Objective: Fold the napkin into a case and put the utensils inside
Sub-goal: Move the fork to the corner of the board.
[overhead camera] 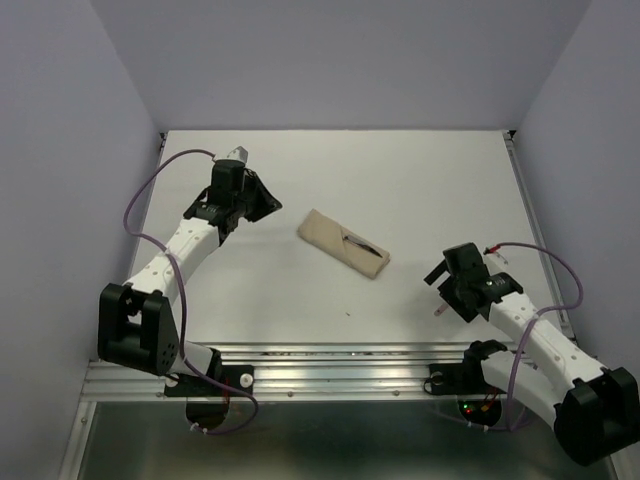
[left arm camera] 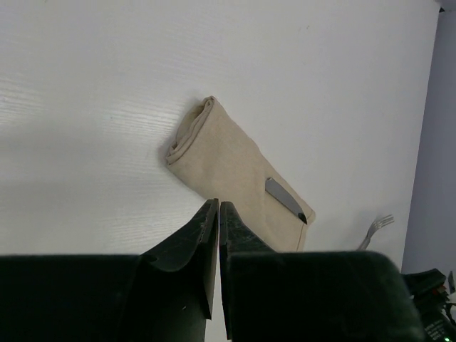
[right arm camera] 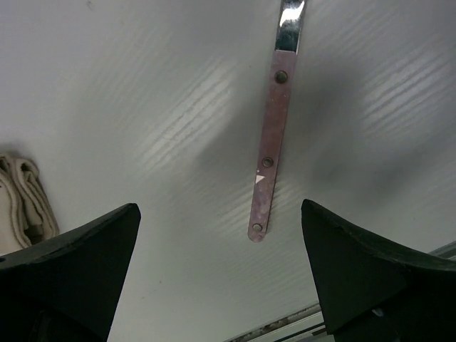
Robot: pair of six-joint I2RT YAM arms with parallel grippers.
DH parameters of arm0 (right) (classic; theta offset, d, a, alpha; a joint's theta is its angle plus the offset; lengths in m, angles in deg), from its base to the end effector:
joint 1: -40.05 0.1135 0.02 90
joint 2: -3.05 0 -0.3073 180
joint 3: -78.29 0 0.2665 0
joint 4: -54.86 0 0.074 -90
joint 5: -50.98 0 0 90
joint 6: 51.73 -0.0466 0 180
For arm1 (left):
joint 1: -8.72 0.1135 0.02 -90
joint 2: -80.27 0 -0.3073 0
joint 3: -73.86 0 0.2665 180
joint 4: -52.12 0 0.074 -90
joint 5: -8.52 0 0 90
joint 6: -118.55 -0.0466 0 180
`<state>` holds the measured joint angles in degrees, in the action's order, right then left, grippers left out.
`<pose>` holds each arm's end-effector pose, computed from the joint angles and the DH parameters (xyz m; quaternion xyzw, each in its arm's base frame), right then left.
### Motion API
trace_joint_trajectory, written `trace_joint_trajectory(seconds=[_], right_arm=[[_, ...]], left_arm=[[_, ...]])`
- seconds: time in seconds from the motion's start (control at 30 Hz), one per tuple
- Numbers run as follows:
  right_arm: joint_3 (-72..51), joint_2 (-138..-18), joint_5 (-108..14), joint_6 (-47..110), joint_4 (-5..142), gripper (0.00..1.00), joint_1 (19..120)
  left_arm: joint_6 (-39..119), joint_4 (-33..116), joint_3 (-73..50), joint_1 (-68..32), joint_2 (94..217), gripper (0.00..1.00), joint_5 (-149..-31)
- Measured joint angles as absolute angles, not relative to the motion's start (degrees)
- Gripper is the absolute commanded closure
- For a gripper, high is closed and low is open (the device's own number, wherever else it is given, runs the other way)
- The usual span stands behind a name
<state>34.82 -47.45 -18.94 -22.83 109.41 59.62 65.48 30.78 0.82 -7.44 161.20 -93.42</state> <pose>0.1421 0.0335 0.2144 0.3784 0.8774 0.0276 0.2936 0.3238 -0.1039 0.3220 -0.1029 0.8534 -0.3051 0.4099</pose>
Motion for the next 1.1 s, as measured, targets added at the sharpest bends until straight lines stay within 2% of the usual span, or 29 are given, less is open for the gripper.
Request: trace_joint_trajectory(seconds=[0.3, 0.73, 0.9, 1.1], right_arm=[[37.77, -56.65, -24.19, -23.71, 101.06, 0.00, 59.62], [20.09, -83.14, -28.45, -10.26, 81.89, 0.00, 59.62], [13.90, -84.72, -29.69, -2.13, 81.26, 0.00, 59.62], [13.55, -79.84, -21.37, 8.62, 83.31, 0.00, 59.43]], left_arm=[[65.26, 30.54, 1.30, -7.70, 158.29, 0.83, -93.64], [65.02, 28.37, 1.30, -7.79, 157.96, 0.84, -93.40], [64.96, 27.15, 1.28, -8.05, 156.78, 0.84, -92.99], [64.96, 26.93, 1.25, -8.27, 156.39, 0.84, -92.92]])
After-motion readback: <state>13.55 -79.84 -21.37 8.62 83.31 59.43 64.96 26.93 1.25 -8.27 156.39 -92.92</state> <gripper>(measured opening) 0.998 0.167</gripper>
